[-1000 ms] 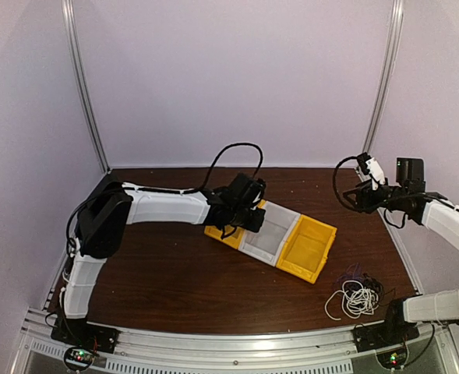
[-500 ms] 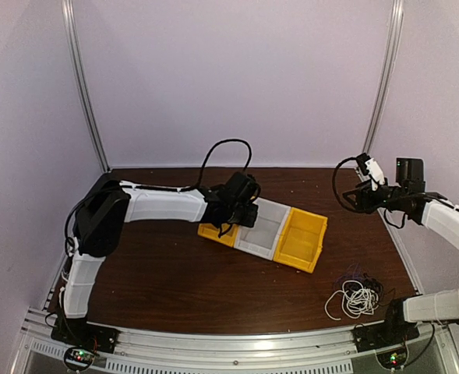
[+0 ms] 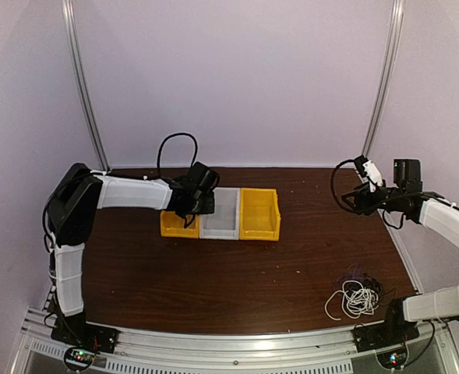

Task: Untangle the cables

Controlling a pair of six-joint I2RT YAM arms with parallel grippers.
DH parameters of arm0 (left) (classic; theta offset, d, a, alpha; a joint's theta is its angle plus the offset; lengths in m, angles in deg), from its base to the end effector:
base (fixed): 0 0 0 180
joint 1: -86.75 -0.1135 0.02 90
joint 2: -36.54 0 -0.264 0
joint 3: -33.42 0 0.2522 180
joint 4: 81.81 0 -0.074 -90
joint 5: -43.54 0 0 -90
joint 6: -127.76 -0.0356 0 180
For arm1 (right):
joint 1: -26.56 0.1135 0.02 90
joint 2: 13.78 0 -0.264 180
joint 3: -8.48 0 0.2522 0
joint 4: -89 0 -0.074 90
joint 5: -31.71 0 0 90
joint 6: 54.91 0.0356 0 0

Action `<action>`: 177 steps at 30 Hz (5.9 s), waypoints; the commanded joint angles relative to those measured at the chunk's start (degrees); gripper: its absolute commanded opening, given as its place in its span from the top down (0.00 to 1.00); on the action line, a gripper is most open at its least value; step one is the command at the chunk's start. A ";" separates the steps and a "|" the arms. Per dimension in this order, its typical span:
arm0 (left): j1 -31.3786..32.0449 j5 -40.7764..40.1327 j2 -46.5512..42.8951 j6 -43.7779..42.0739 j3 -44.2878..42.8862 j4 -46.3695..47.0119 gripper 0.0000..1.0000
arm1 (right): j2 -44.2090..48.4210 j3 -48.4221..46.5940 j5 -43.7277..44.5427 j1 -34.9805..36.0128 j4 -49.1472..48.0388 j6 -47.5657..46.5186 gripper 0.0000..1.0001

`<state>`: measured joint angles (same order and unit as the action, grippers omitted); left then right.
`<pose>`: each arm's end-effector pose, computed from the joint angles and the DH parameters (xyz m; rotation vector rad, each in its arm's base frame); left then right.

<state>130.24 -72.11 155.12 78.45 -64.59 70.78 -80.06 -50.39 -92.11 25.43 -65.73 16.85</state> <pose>0.3396 -0.3009 0.1779 -0.1451 2.3087 -0.2039 0.2514 0.0149 0.2667 -0.6370 1.9616 0.4226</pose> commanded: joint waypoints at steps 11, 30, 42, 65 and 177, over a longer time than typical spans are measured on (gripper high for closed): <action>-2.68 3.30 -7.70 -7.33 -0.03 4.96 0.41 | 0.71 -15.13 0.69 -0.28 33.14 -18.96 0.30; 9.50 16.49 -21.82 -19.44 17.25 16.32 0.25 | 14.42 0.11 21.56 0.94 64.28 -54.19 0.00; 9.68 14.59 -24.66 -16.94 20.97 18.48 0.27 | 0.23 7.75 29.98 16.25 52.95 -50.84 0.13; 9.82 -0.58 -42.94 -19.24 24.86 5.72 0.26 | -33.26 -31.33 6.58 53.78 31.74 -31.20 0.52; 21.51 23.67 -9.34 -30.77 41.18 71.53 0.71 | -13.05 -54.67 -16.36 42.28 37.71 -17.77 1.00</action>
<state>151.59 -46.67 144.70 47.26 -23.84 138.29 -95.34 -99.41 -106.60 69.04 -30.28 -0.96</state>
